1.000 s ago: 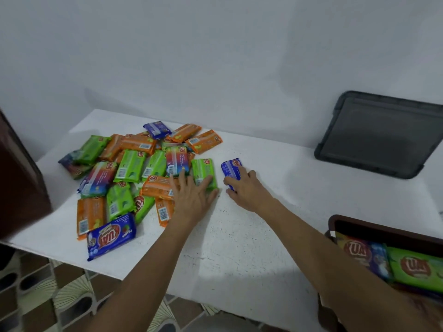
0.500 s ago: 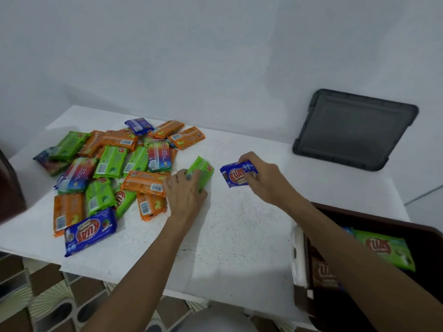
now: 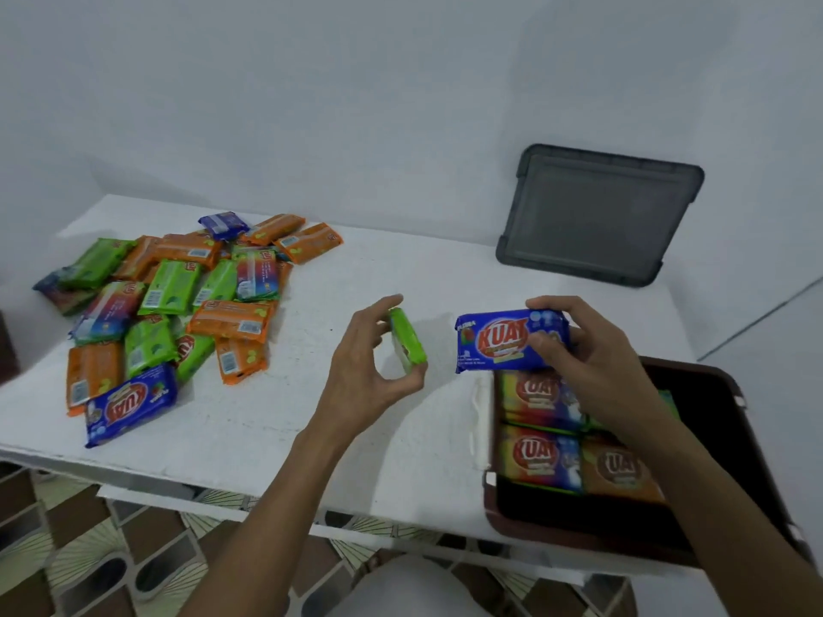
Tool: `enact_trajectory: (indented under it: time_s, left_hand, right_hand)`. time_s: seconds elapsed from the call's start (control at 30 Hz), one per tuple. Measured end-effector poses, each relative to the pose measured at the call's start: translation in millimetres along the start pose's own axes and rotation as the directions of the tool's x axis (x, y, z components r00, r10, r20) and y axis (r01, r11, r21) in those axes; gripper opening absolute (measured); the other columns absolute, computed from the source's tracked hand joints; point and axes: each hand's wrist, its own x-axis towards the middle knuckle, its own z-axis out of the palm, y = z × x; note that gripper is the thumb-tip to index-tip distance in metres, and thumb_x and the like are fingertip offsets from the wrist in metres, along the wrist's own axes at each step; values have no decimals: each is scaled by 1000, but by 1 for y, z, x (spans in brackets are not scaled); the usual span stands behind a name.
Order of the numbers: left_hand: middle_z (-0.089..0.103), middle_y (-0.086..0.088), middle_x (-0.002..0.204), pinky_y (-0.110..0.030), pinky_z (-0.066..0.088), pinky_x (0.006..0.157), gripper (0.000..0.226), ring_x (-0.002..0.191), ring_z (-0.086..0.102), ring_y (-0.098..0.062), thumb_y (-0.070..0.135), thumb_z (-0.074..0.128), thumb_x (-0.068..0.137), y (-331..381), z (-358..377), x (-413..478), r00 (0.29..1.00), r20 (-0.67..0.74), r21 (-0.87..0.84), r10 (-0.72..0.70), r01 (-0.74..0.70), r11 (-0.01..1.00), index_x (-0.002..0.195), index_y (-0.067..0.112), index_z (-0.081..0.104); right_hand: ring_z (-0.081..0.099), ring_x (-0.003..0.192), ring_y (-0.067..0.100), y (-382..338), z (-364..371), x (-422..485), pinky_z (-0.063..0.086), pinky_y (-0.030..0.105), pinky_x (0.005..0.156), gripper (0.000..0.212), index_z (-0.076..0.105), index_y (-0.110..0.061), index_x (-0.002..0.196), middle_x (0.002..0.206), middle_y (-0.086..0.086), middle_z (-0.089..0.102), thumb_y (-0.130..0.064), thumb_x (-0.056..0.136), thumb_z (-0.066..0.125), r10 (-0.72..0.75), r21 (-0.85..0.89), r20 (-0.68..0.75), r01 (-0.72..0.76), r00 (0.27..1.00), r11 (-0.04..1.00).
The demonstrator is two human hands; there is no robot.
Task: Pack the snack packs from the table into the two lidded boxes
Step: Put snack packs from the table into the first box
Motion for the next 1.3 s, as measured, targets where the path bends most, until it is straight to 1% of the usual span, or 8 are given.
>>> enact_trajectory:
  time_s: [0.13, 0.4, 0.53, 0.63, 0.73, 1.03, 1.2, 1.3]
  left_hand:
    - [52, 12, 127, -12, 43, 92, 76, 115, 55, -6, 20, 82, 73, 31, 19, -9, 989, 145, -33, 21, -17, 999, 139, 32, 45]
    - [58, 11, 122, -5, 44, 80, 72, 113, 53, 4, 18, 82, 76, 52, 56, -22, 968, 232, -184, -96, 140, 973, 136, 30, 45]
    - [56, 15, 126, -13, 51, 82, 68, 115, 52, 5, 37, 79, 73, 53, 61, -23, 956, 274, -153, -107, 153, 976, 134, 35, 47]
    - [53, 22, 127, -25, 53, 87, 66, 117, 50, 1, 47, 76, 72, 52, 61, -23, 948, 292, -96, -125, 159, 983, 131, 44, 47]
    - [53, 20, 122, -9, 47, 80, 65, 113, 48, 8, 50, 73, 72, 52, 61, -25, 949, 283, -34, -135, 151, 988, 132, 42, 48]
    - [50, 9, 129, -27, 50, 92, 66, 117, 50, -5, 50, 72, 74, 46, 64, -27, 958, 274, 7, -83, 84, 996, 134, 35, 50]
    - [49, 9, 121, -6, 44, 80, 68, 110, 49, 7, 56, 71, 69, 48, 63, -25, 956, 274, 17, -108, 107, 994, 132, 43, 49]
    - [48, 10, 120, -11, 49, 82, 71, 108, 51, 2, 58, 69, 68, 49, 61, -24, 960, 269, 86, -78, 57, 995, 134, 38, 50]
  right_hand:
    - [73, 91, 21, 13, -33, -33, 62, 43, 68, 23, 57, -27, 116, 110, 4, 68, -22, 93, 57, 72, 40, -27, -71, 997, 997]
    - [69, 102, 15, 36, -67, -81, 62, 43, 68, 29, 59, -28, 116, 116, -1, 64, -25, 88, 60, 209, 75, 33, -211, 977, 975]
    - [67, 104, 24, 52, -62, -86, 60, 50, 75, 27, 61, -29, 117, 118, 0, 62, -21, 90, 60, 299, 93, 104, -308, 949, 947]
    - [65, 108, 21, 64, -51, -84, 61, 44, 78, 28, 61, -26, 119, 127, 3, 56, -15, 93, 59, 358, 145, 156, -380, 921, 914]
    - [59, 115, 21, 70, -40, -82, 61, 36, 77, 32, 59, -21, 123, 134, 6, 50, -8, 93, 58, 416, 161, 157, -438, 896, 884]
    - [59, 110, 13, 79, -25, -72, 56, 27, 86, 46, 48, -23, 141, 131, 5, 59, -25, 96, 58, 281, -590, 77, -184, 957, 786]
    - [57, 116, 13, 78, -26, -74, 55, 32, 91, 44, 50, -23, 139, 135, 4, 57, -32, 96, 56, 237, -659, 94, -118, 967, 743]
    - [62, 106, 10, 64, -31, -73, 57, 27, 80, 39, 53, -20, 134, 124, 3, 65, -36, 98, 51, 169, -695, 48, -89, 984, 714]
